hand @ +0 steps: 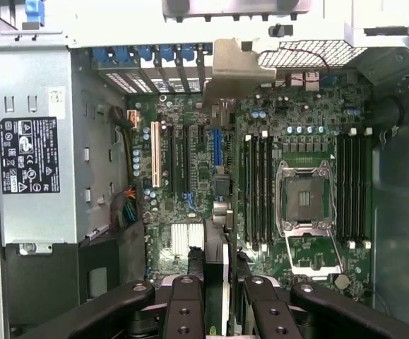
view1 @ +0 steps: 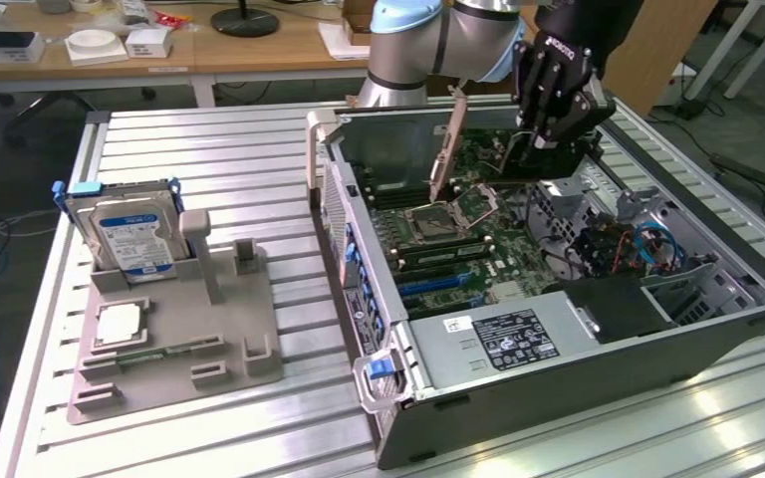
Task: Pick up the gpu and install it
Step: 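Insert the gpu into the slot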
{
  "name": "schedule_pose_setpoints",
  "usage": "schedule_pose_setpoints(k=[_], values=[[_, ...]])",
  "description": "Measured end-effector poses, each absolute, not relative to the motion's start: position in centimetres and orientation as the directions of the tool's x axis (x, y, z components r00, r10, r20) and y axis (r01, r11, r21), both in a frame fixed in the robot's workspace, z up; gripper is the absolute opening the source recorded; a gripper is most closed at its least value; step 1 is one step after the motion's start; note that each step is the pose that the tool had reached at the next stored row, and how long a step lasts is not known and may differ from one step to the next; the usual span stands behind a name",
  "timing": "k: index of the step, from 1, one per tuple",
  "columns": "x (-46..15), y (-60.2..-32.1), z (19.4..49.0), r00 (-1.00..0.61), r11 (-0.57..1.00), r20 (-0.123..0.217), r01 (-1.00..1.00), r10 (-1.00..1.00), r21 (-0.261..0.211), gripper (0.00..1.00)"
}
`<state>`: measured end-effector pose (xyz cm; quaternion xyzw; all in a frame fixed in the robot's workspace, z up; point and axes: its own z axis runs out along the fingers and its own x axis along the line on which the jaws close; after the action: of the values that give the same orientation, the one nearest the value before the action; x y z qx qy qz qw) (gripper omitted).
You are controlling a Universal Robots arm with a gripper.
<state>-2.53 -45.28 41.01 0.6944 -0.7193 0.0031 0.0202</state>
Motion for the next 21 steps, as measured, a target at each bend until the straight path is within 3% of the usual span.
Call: schedule_pose_setpoints(k=[14,21], values=[[-3.1,-45.2,40.2,-0.033,0.034,0.038,-0.999,-0.999,0.022,0.26],[-3.1,-45.0,39.7,-0.032,0.032,0.008,-0.999,-0.999,0.017,0.26]])
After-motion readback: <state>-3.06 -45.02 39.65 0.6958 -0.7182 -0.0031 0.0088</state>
